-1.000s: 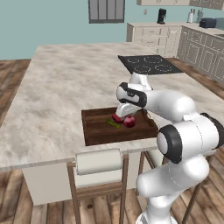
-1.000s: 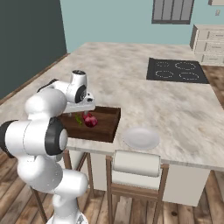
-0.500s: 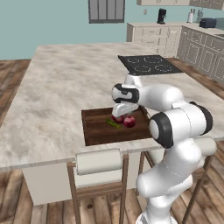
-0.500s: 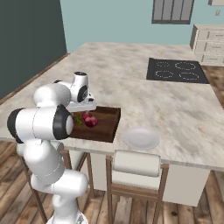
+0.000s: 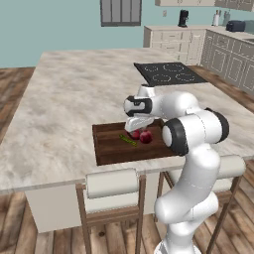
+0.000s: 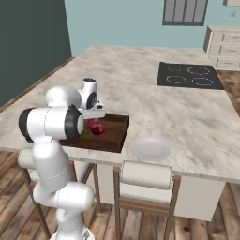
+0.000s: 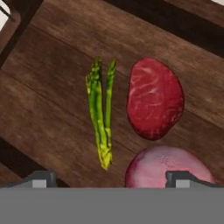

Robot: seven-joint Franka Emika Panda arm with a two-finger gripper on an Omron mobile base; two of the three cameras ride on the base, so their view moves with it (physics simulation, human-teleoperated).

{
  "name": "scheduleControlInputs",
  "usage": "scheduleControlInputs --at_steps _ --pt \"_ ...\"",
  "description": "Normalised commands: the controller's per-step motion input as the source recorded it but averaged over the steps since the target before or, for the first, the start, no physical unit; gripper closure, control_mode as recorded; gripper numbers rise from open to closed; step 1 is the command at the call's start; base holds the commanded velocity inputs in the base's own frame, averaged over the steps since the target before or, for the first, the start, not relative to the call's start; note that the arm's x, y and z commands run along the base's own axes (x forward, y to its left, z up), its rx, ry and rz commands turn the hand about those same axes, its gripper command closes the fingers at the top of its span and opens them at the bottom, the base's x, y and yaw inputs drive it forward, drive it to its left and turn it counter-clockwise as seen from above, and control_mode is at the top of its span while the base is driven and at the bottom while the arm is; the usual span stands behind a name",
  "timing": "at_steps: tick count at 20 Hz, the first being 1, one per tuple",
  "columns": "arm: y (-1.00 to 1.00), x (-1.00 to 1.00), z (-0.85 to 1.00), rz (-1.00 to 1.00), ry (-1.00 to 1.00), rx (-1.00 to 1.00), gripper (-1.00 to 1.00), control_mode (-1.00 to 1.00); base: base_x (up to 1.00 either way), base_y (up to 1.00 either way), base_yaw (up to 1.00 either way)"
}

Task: Create a steak meal by picking up the steak and asparagus from the tray and placing them on the plate. Leave the pomegranate on the tray.

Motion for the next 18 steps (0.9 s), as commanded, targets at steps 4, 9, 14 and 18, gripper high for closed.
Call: scheduleControlInputs --at_steps 4,9,14,18 --pt "0.0 0.34 -0.21 0.0 0.01 0.0 -1.0 -1.0 0.0 0.0 0.0" --pt "0.0 0.22 -0.19 0.0 0.01 0.0 -1.0 -1.0 0.0 0.0 0.0" --pt "0.0 0.01 -0.18 0.0 0.0 -0.01 -1.0 -1.0 0.0 0.0 0.0" --pt "0.0 0.0 -0.27 0.0 0.0 -0.02 -1.0 -1.0 0.0 0.0 0.0"
